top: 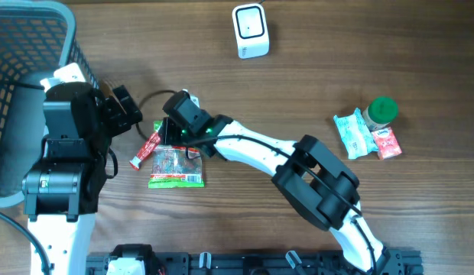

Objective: Scan the item barcode
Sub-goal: 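Reach the right gripper down toward the green snack bag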

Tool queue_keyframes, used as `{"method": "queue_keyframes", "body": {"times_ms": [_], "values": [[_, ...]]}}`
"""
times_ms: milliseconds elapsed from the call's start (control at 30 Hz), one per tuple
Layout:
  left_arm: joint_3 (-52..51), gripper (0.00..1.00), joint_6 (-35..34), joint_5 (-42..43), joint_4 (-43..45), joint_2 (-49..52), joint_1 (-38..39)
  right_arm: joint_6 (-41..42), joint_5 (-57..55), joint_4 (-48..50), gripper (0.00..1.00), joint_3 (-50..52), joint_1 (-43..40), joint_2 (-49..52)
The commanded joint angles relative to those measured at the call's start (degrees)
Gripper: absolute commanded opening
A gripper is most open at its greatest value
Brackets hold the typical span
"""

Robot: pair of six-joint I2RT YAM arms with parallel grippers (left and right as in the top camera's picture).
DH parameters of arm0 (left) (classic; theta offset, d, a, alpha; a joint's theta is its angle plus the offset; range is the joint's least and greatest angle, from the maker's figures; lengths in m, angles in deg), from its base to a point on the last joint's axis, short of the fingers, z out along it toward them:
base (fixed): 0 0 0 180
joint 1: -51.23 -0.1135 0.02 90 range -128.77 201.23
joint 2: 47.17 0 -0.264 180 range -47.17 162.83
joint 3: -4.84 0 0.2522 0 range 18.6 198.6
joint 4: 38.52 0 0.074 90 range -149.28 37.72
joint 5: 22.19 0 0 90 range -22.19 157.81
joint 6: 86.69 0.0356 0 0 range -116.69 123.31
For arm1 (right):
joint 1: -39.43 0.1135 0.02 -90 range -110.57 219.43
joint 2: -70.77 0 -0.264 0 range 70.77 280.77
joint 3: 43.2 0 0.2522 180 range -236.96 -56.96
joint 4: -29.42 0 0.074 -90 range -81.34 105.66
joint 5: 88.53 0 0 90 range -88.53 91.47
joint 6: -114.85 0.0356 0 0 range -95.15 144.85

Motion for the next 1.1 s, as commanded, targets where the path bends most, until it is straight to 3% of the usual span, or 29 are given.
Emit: {"method": "queue_keyframes", "body": {"times_ms": [0, 333, 733, 800, 900, 1067], "values": [[0.8, 1.00, 0.3, -0.3, 0.2, 0.0, -0.2, 1.3, -1.7, 0.2, 0.49, 0.4, 0.3, 1.7], [0.8, 1.00, 0.3, -0.3, 0.2, 0.0, -0.2, 3.9, -1.9, 1.8, 0.42, 0.4, 0.4, 1.7], [0.8, 1.00, 0.3, -0.3, 0.2, 0.0, -0.2, 6.8, -2.1, 3.4, 0.41, 0.4, 0.5, 4.5], [0.8, 1.00, 0.3, -0.3, 0.2, 0.0, -0.2, 6.8, -2.1, 3.7, 0.32, 0.4, 0.6, 4.8], [0.8, 1.00, 0.3, -0.3, 0.2, 0.0, -0.2, 6.8, -3.3, 3.9, 0.04, 0.4, 0.7, 4.8], [0.8, 1.00, 0.3, -0.3, 0.2, 0.0, -0.2, 6.6, -3.1, 3.9, 0.04, 0.3, 0.5, 4.5]]}}
